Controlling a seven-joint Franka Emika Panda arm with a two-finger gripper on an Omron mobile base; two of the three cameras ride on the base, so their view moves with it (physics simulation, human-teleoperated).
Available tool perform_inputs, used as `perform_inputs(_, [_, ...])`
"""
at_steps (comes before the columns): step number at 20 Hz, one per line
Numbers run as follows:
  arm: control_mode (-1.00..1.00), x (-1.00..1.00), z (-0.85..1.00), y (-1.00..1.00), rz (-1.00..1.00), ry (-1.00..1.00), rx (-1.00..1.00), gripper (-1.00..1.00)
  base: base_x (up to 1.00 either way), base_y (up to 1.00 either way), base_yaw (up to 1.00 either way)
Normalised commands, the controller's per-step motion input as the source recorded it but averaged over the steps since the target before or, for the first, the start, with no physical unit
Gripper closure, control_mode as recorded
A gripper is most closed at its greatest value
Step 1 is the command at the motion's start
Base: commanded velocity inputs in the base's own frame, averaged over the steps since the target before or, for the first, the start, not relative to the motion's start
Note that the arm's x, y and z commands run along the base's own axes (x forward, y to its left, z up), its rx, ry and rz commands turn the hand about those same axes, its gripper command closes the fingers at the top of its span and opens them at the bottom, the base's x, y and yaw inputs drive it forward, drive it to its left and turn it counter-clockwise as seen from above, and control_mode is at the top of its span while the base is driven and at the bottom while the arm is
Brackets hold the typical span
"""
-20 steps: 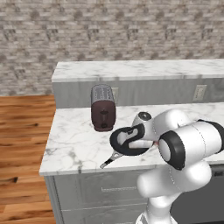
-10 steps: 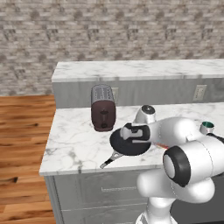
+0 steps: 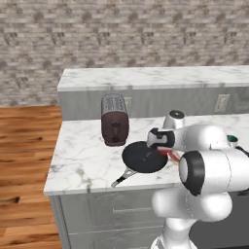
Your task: Pick up the pan with the steak in it and place it on the dining table. Then place the steak on the plate.
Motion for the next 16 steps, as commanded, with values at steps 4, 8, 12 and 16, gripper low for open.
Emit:
perform_inputs(4, [-1.00,0.15,0.02,-0.79,-0.04,0.08,0.00,1.00,0.00,0.00,0.00])
perform_inputs(8, [-1.00,0.02,0.00,-0.83,0.00,0.03,0.00,1.00,0.00,0.00,0.00])
perform_inputs(12, [-1.00,0.00,0.00,-0.68,0.00,0.00,0.03,1.00,0.00,0.00,0.00])
perform_inputs(16, [-1.00,0.00,0.00,-0.09,0.00,-0.01,0.00,1.00,0.00,0.00,0.00])
